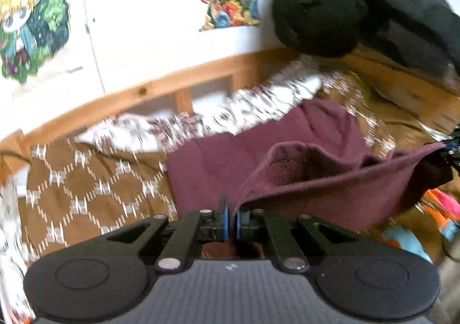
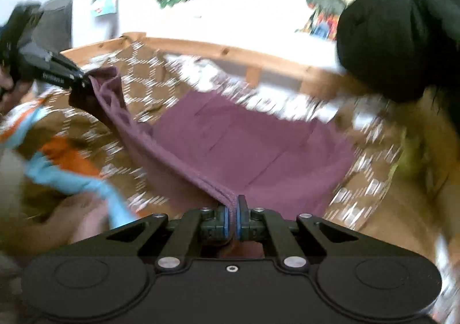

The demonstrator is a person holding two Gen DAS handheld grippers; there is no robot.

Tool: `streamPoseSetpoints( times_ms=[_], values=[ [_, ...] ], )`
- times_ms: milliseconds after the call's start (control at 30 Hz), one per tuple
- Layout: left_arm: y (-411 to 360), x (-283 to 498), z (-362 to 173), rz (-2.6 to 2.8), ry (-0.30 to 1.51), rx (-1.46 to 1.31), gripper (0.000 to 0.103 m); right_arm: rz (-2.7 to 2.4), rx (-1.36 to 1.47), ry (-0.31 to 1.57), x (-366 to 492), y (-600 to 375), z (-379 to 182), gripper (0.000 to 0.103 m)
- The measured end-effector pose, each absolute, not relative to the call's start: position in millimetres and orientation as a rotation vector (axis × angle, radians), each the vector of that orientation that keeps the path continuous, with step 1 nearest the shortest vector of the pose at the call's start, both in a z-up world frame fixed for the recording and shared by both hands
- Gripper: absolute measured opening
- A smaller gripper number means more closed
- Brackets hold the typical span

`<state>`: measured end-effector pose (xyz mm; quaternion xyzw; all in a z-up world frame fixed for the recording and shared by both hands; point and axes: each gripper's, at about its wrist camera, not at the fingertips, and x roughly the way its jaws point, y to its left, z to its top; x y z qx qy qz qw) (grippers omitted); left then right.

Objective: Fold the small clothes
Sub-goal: 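Carry the hem over toward the collar with both grippers and open them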

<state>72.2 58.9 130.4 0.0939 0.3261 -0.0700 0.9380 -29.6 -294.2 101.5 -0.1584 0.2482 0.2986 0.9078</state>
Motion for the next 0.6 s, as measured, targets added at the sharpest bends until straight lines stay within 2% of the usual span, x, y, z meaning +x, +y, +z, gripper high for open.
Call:
streamPoseSetpoints(
  times_ms=[300, 600],
  values=[
    [44.0, 215.4, 113.0, -0.006, 0.665, 0.24, 0.005, 0.41, -0.289, 0.356, 111.7, -276.1, 91.3, 0.005],
    [58.2, 294.7, 55.6, 0.056, 0.762, 0.202, 0.005, 0.332, -0.279, 0.336, 205.8, -251.2, 34.0, 0.006]
  ],
)
